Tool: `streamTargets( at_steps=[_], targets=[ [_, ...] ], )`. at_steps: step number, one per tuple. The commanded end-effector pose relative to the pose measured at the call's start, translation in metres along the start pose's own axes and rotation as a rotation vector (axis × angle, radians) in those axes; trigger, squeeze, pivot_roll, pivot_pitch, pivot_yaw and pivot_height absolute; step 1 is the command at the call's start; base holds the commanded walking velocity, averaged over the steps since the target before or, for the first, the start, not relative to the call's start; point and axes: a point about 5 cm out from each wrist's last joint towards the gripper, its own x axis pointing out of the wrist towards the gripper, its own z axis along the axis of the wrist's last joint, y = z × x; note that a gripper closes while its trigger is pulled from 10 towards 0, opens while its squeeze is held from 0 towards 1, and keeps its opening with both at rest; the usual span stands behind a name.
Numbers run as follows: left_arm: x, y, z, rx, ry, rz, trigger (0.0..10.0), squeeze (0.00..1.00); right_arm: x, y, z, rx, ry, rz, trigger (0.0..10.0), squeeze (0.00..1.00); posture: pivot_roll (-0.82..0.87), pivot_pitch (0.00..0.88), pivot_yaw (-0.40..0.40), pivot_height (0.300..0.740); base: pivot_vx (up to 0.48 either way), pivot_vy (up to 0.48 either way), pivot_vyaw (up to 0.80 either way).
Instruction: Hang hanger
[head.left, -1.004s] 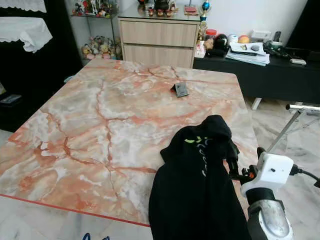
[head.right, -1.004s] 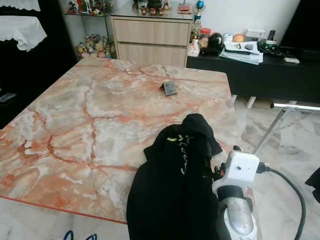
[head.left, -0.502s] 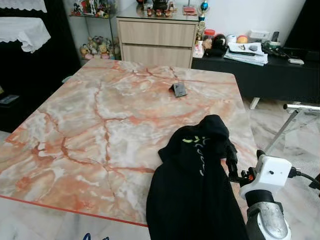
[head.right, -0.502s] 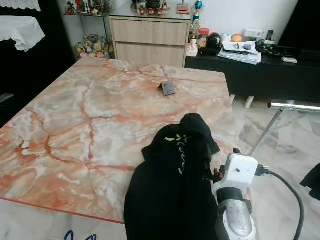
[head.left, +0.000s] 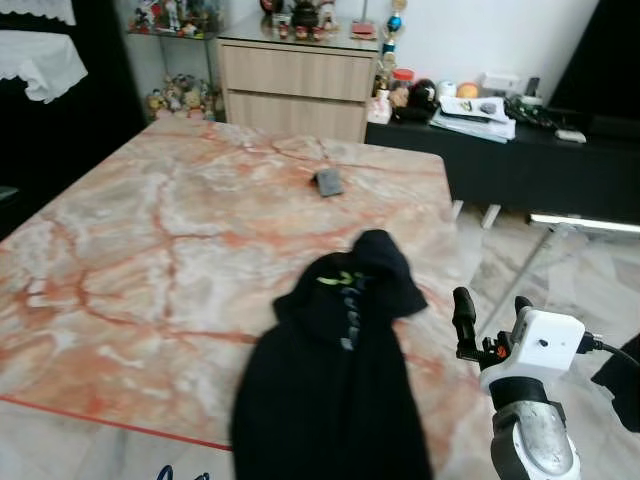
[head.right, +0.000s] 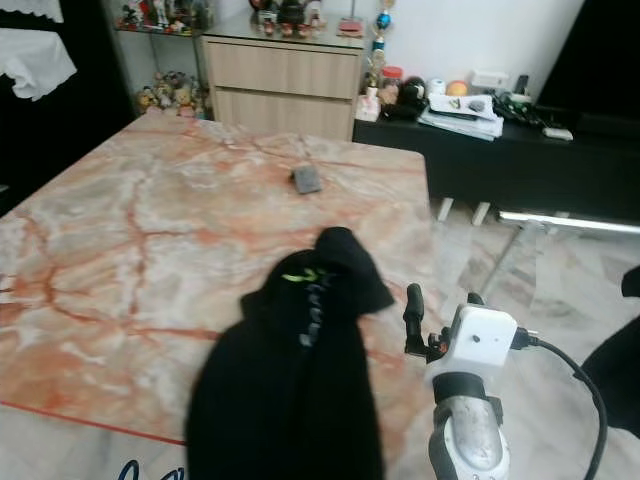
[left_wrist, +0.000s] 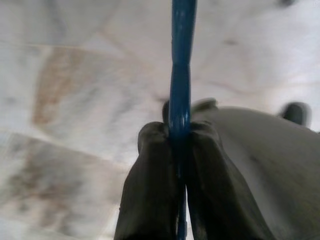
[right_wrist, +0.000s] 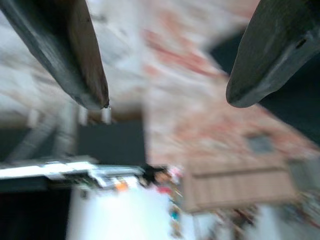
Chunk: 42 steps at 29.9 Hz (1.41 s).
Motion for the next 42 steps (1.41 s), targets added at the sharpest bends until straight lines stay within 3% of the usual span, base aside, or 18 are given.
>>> streamTargets(
  at_steps=[1,42],
  targets=[
    [-0.002,0.004,-0.008,0.011,0.028,0.007,10.0,0.00,0.001,0.004,0.003,0.012,-0.014,0.010,10.0,0.00,0.05,0.053,-0.009,0.740,0.000,-0.398,0.00],
    [-0.002,0.003,-0.007,0.055,0.029,-0.019,10.0,0.00,0.005,-0.004,-0.015,-0.023,0.041,-0.014,10.0,0.00,0.05,0.055,-0.008,0.740,0.000,-0.398,0.00]
  ],
)
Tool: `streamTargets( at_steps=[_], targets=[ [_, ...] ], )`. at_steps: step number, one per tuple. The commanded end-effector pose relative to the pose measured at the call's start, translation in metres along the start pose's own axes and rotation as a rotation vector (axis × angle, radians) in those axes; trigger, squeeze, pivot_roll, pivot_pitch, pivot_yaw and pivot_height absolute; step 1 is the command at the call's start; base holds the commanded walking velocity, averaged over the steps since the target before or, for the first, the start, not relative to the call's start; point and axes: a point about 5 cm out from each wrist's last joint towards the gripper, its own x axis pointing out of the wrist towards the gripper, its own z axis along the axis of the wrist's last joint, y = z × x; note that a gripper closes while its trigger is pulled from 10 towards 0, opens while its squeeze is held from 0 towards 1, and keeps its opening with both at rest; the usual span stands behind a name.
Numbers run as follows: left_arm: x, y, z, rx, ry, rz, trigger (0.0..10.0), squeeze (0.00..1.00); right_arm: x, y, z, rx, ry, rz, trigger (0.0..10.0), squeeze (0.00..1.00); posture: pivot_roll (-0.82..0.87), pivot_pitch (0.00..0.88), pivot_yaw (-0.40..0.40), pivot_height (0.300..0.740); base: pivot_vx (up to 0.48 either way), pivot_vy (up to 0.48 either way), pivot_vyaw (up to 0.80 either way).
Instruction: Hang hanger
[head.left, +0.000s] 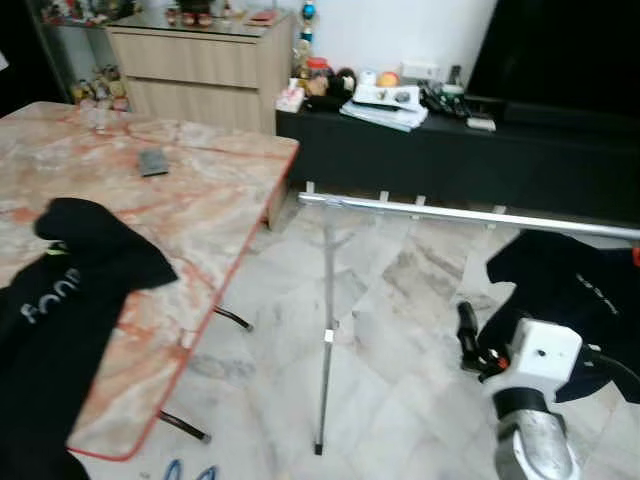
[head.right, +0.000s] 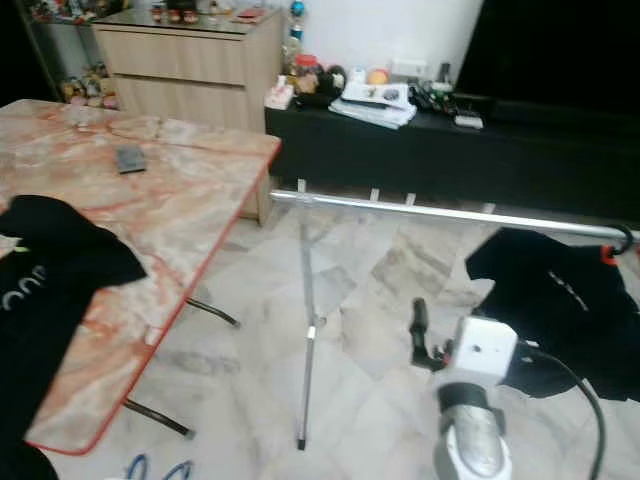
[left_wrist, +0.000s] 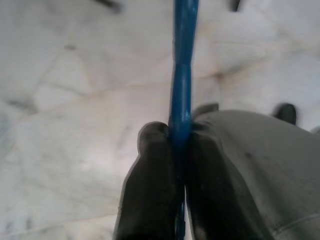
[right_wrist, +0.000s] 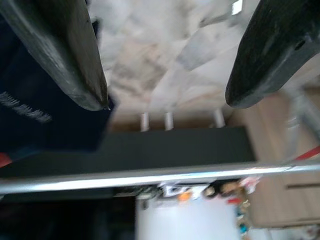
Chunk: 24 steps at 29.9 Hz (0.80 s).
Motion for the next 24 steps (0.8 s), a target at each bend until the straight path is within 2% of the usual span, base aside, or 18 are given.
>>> streamTargets(
  at_steps=[1,6,10,15,17,19,20,22,24],
  targets=[
    [-0.003,0.008,-0.007,0.026,0.032,0.016,10.0,0.00,0.002,0.005,-0.002,-0.004,0.008,0.015,10.0,0.00,0.05,0.055,-0.008,0.740,0.000,-0.352,0.00],
    [-0.002,0.008,-0.005,0.068,0.019,0.012,10.0,0.00,0.009,0.007,-0.018,-0.088,0.114,0.062,10.0,0.00,0.04,0.052,-0.006,0.740,0.000,0.000,0.00],
    [-0.002,0.008,-0.002,0.099,-0.004,0.020,10.0,0.00,0.017,0.003,-0.021,-0.099,0.121,0.059,10.0,0.00,0.05,0.053,-0.009,0.740,0.000,0.000,0.00],
    [-0.003,0.011,0.003,0.159,-0.047,0.080,10.0,0.00,0.023,0.002,-0.036,-0.158,0.191,0.070,10.0,0.00,0.05,0.053,-0.011,0.740,0.000,0.000,0.00],
    [0.001,0.018,0.047,0.204,-0.209,0.100,10.0,0.00,0.025,0.004,-0.040,-0.167,0.217,0.079,10.0,0.00,0.05,0.053,-0.010,0.740,0.000,0.000,0.00],
    [0.001,0.022,0.075,0.240,-0.303,0.112,10.0,0.00,0.027,0.006,-0.042,-0.176,0.225,0.093,10.0,0.00,0.05,0.054,-0.012,0.740,0.000,0.000,0.00],
    [0.000,0.025,0.095,0.289,-0.371,0.133,10.0,0.00,0.029,0.008,-0.046,-0.193,0.238,0.115,10.0,0.00,0.05,0.054,-0.014,0.740,0.000,0.000,0.00],
    [-0.002,0.026,0.112,0.331,-0.424,0.152,10.0,0.00,0.031,0.010,-0.050,-0.214,0.253,0.133,10.0,0.00,0.05,0.054,-0.014,0.740,0.000,0.000,0.00],
    [-0.002,0.025,0.121,0.353,-0.447,0.159,10.0,0.00,0.032,0.011,-0.053,-0.225,0.265,0.143,10.0,0.00,0.05,0.055,-0.013,0.740,0.000,0.000,0.00]
  ],
)
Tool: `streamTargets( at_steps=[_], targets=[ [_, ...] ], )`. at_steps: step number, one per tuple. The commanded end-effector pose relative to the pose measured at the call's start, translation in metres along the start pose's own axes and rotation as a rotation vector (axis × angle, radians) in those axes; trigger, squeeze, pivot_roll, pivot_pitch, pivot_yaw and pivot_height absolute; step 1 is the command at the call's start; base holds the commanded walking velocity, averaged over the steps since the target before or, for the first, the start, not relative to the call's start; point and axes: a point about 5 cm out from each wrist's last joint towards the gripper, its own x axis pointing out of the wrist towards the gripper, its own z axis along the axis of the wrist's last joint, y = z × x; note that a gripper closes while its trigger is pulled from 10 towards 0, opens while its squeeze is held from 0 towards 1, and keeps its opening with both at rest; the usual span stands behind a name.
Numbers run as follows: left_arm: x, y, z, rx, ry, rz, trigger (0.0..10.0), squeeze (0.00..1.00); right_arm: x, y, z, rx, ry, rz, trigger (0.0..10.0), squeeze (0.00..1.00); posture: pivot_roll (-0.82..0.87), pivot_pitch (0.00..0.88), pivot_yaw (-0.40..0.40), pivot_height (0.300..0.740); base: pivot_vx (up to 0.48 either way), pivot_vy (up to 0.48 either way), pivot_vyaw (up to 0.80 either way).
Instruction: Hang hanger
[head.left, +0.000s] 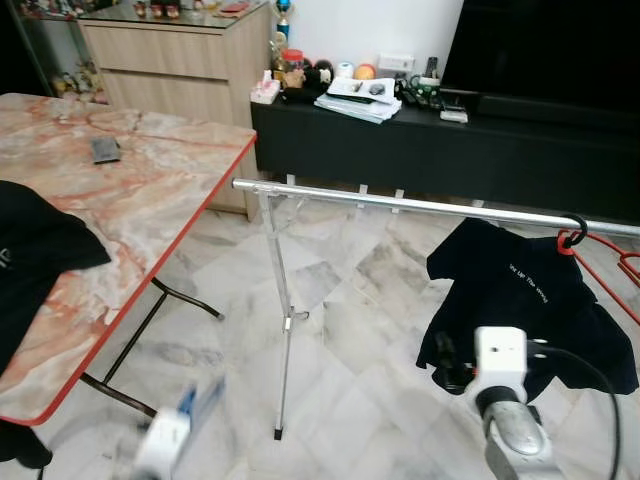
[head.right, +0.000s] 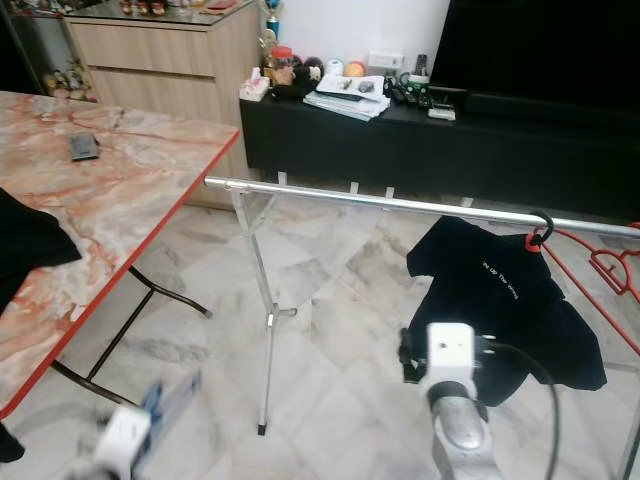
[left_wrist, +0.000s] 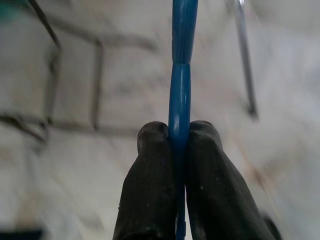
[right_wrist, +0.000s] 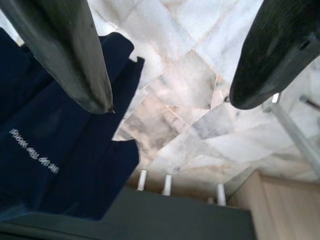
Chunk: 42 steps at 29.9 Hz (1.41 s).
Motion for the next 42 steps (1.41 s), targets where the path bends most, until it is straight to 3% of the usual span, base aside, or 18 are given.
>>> streamTargets(
  at_steps=[1,3,8,10,14,19,22,24,25,28,31,34,42],
  targets=[
    [-0.003,-0.009,-0.008,0.044,0.022,-0.027,10.0,0.00,0.002,-0.002,-0.004,-0.027,0.015,0.005,10.0,0.00,0.05,0.055,-0.013,0.740,0.000,0.000,0.00],
    [-0.002,-0.010,-0.004,0.054,0.013,-0.031,10.0,0.00,0.003,-0.002,-0.005,-0.038,0.014,0.005,10.0,0.00,0.05,0.055,-0.013,0.740,0.000,0.000,0.00],
    [0.006,-0.016,0.024,0.008,-0.114,-0.162,10.0,0.00,0.011,0.009,-0.002,-0.144,0.017,0.171,10.0,0.00,0.04,0.057,-0.009,0.740,0.000,0.000,0.00],
    [0.007,-0.021,0.031,0.051,-0.138,-0.246,10.0,0.00,0.013,0.017,0.000,-0.212,0.013,0.279,10.0,0.00,0.04,0.056,-0.010,0.740,0.000,0.000,0.00],
    [0.009,-0.023,0.050,0.192,-0.208,-0.416,10.0,0.00,0.015,0.033,0.003,-0.443,0.012,0.552,10.0,0.00,0.05,0.049,-0.014,0.740,0.000,0.000,0.00],
    [0.009,-0.019,0.062,0.274,-0.248,-0.496,10.0,0.00,0.018,0.039,0.006,-0.544,0.015,0.698,10.0,0.00,0.05,0.042,-0.017,0.740,0.000,0.000,0.00],
    [0.004,-0.023,0.066,0.379,-0.257,-0.648,10.0,0.00,0.015,0.047,0.012,-0.625,-0.026,0.865,10.0,0.00,0.07,0.032,-0.025,0.740,0.000,0.000,0.00],
    [0.002,-0.024,0.066,0.430,-0.249,-0.699,10.0,0.00,0.011,0.050,0.013,-0.628,-0.019,0.942,10.0,0.00,0.07,0.030,-0.029,0.740,0.000,0.000,0.00],
    [-0.001,-0.024,0.067,0.482,-0.256,-0.755,10.0,0.00,0.007,0.051,0.012,-0.661,-0.016,1.039,10.0,0.00,0.07,0.027,-0.031,0.740,0.000,0.000,0.00],
    [-0.005,-0.024,0.070,0.543,-0.273,-0.813,10.0,0.00,0.004,0.051,0.009,-0.683,-0.009,1.136,10.0,0.00,0.07,0.026,-0.031,0.740,0.000,0.000,0.00],
    [-0.008,-0.027,0.075,0.598,-0.289,-0.872,10.0,0.00,-0.001,0.053,0.003,-0.627,0.042,1.257,10.0,0.00,0.07,0.021,-0.037,0.740,0.000,0.000,0.00],
    [-0.009,-0.029,0.087,0.603,-0.333,-0.904,10.0,0.00,-0.002,0.053,-0.004,-0.656,0.063,1.304,10.0,0.00,0.08,0.020,-0.043,0.740,0.000,0.000,0.00],
    [-0.017,-0.035,0.112,0.652,-0.418,-0.994,10.0,0.00,0.001,0.061,0.001,-0.536,-0.019,1.306,10.0,0.00,0.08,0.029,-0.046,0.740,0.000,0.000,0.00]
  ],
)
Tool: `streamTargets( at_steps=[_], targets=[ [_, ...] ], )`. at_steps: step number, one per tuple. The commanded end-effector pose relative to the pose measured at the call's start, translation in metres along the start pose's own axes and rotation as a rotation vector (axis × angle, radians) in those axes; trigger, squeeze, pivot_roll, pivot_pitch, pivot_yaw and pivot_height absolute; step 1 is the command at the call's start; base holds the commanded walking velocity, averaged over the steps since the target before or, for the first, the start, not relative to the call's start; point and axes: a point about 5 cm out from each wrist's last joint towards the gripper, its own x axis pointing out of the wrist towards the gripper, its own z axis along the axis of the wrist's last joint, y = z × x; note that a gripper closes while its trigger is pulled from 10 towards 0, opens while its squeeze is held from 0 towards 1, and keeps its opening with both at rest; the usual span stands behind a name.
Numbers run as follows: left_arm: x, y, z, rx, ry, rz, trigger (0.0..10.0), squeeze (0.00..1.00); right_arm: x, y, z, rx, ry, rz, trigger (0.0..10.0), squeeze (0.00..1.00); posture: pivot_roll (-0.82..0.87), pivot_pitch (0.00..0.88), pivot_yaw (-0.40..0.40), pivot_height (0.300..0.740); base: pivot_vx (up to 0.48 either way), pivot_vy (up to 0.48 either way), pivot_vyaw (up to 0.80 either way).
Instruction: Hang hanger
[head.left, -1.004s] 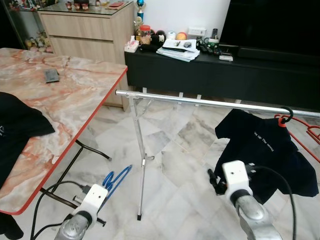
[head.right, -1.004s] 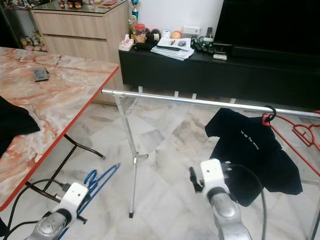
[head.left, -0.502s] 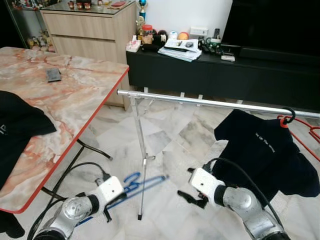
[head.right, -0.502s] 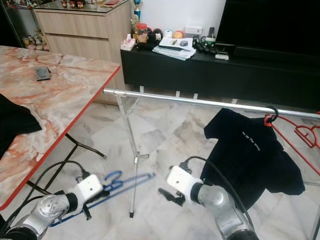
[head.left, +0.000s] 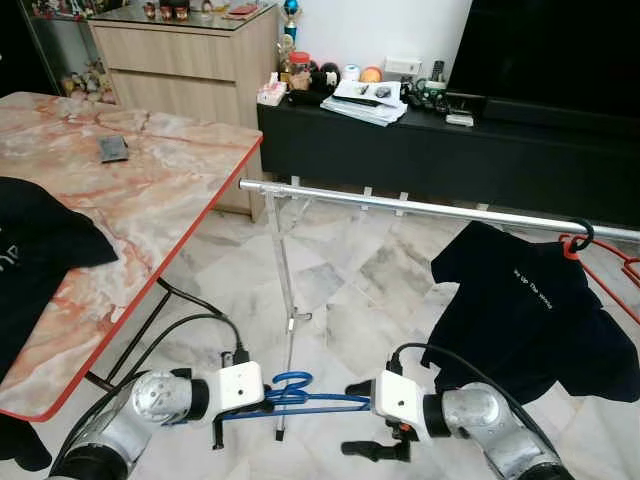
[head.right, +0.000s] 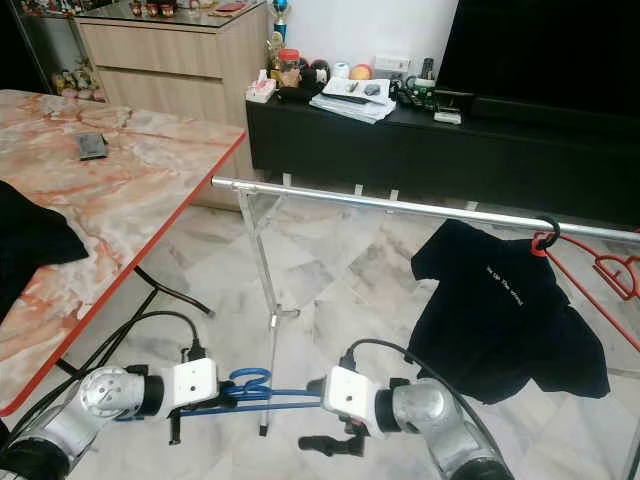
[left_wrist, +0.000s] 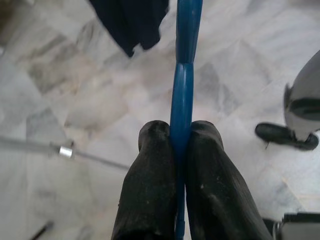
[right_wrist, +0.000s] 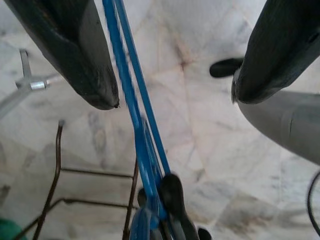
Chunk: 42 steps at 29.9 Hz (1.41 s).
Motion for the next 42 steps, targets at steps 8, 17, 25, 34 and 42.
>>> streamTargets(
  at_steps=[8,17,25,34,42],
  targets=[
    [0.007,-0.002,0.019,0.060,-0.024,-0.109,10.0,0.00,0.003,-0.010,0.002,0.001,-0.019,-0.060,10.0,0.00,0.09,0.038,-0.049,0.740,0.000,0.000,0.00],
    [0.006,-0.003,0.026,0.087,-0.001,-0.147,10.0,0.00,0.010,-0.008,0.003,0.044,-0.094,-0.049,10.0,0.00,0.09,0.043,-0.050,0.740,0.000,0.000,0.00],
    [0.008,-0.001,0.029,0.089,0.006,-0.145,10.0,0.00,0.021,0.003,0.001,0.022,-0.060,0.041,10.0,0.00,0.10,0.043,-0.055,0.740,0.000,0.000,0.00],
    [0.008,0.000,0.032,0.087,0.006,-0.137,10.0,0.00,0.027,0.010,-0.007,-0.004,-0.006,0.065,0.0,0.00,0.11,0.047,-0.061,0.740,0.000,0.000,0.00],
    [0.009,0.001,0.033,0.082,0.005,-0.128,10.0,0.00,0.022,0.009,-0.017,-0.006,0.039,0.011,0.0,0.00,0.11,0.046,-0.061,0.740,0.000,0.000,0.00]
  ],
)
